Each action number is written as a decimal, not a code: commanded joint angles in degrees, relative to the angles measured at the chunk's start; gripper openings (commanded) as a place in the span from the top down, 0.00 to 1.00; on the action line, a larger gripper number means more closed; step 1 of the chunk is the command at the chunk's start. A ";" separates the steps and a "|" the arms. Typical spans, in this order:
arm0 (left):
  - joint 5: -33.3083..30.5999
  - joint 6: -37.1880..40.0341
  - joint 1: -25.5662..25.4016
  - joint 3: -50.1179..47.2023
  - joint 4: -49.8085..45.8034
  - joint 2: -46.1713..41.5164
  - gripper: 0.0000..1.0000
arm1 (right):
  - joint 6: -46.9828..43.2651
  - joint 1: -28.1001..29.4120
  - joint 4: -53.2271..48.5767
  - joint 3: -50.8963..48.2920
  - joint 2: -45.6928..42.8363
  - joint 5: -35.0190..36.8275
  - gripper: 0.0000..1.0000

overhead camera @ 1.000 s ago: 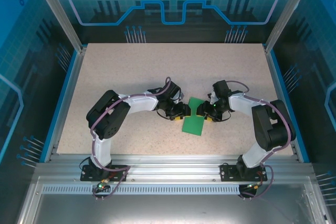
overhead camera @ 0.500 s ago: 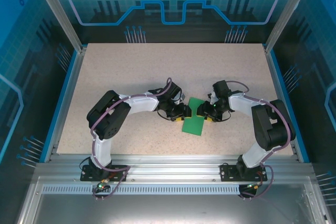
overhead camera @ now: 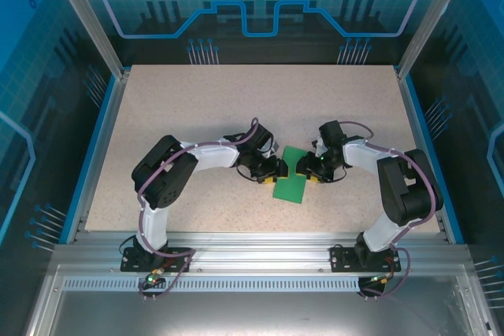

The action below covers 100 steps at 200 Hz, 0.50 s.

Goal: Fold a paper plane with a square sheet of paper (pick it up from the middle)
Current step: Move the square sheet of paper to the center of the table.

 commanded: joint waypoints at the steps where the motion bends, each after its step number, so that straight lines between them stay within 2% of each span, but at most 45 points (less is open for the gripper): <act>1: 1.98 0.97 -0.82 1.90 -0.62 0.94 0.51 | -0.92 0.73 1.05 -1.01 2.30 -1.24 0.55; 59: 2.38 0.77 -1.16 2.00 -0.12 0.16 0.60 | -1.01 0.62 1.02 -1.06 2.05 -1.50 0.56; 100: 0.99 0.62 -1.14 2.17 0.01 -0.92 0.58 | -1.27 0.31 0.82 -0.97 1.12 -1.67 0.55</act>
